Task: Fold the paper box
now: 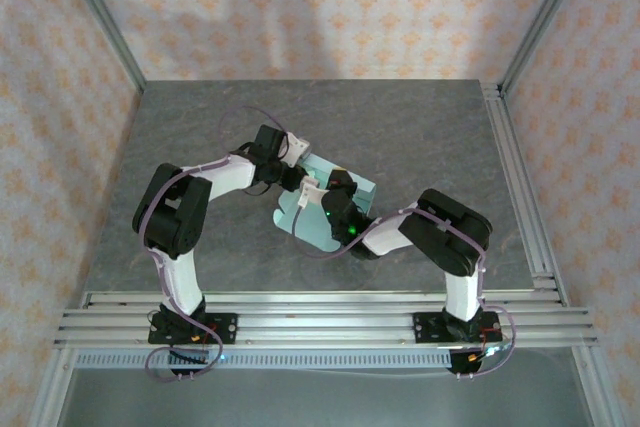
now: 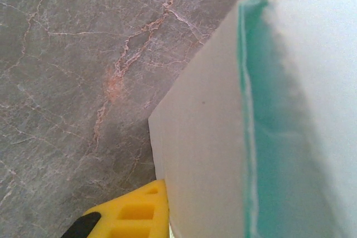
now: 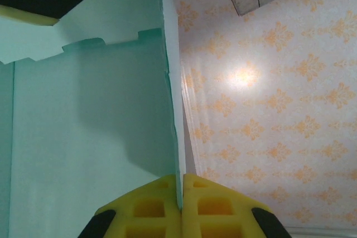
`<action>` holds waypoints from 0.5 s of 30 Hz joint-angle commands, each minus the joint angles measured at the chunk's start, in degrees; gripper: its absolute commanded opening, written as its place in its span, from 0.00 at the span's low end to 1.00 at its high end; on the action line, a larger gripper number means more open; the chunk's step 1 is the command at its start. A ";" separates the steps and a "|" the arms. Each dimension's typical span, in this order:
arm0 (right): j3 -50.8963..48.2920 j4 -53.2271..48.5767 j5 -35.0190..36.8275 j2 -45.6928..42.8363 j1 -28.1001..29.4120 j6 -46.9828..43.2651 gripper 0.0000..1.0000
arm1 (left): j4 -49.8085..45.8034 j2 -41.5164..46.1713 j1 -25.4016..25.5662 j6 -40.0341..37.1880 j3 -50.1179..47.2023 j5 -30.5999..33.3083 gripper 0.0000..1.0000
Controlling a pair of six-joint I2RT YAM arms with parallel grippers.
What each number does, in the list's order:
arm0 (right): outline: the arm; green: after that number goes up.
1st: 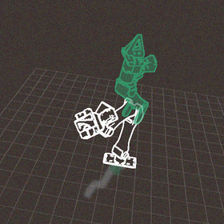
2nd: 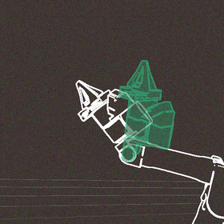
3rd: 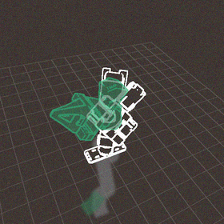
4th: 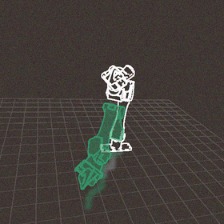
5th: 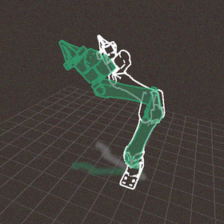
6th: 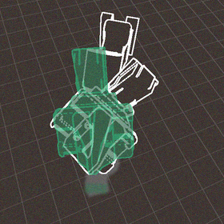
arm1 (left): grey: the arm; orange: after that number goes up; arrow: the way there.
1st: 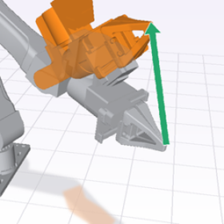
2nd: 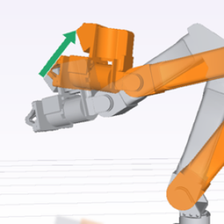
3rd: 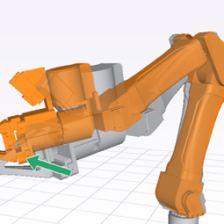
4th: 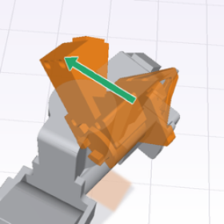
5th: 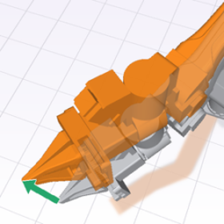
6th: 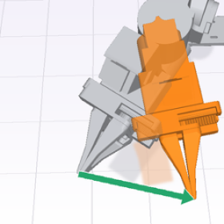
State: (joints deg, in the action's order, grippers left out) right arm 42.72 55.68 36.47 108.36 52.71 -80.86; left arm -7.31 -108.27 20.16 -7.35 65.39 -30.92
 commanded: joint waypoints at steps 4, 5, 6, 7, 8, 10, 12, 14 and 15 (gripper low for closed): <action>-0.71 -5.07 -2.00 1.12 0.73 4.11 0.00 | 2.27 0.69 1.02 2.45 -0.43 2.15 0.02; -0.79 -5.06 -1.93 1.05 0.73 4.53 0.01 | 2.12 0.69 1.02 2.43 -0.37 2.37 0.02; -0.87 -4.97 -2.06 0.99 0.73 5.12 0.04 | 2.12 0.73 1.02 2.21 -0.42 2.63 0.02; -0.96 -4.88 -2.20 0.72 0.66 5.85 0.08 | 2.03 0.69 1.02 2.09 -0.43 2.91 0.01; -1.03 -4.88 -2.34 0.57 0.68 6.56 0.12 | 1.81 0.69 1.02 2.03 -0.43 3.09 0.01; -1.41 -5.27 -2.84 -0.27 0.73 8.58 0.25 | 1.77 0.60 0.99 1.91 -0.43 3.42 0.01; -1.71 -6.03 -3.53 -1.48 0.66 10.94 0.38 | 1.62 0.53 1.02 1.82 -0.44 3.76 0.01; -2.31 -6.81 -4.24 -2.98 0.73 13.57 0.45 | 1.53 0.43 1.02 1.78 -0.41 4.10 0.01; -2.69 -7.30 -4.69 -3.92 0.68 15.08 0.48 | 1.53 0.43 1.01 1.78 -0.43 4.27 0.01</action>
State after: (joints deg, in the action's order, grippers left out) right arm 41.80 52.73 33.76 107.13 53.08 -72.03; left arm -6.33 -108.27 21.02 -7.16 65.36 -27.79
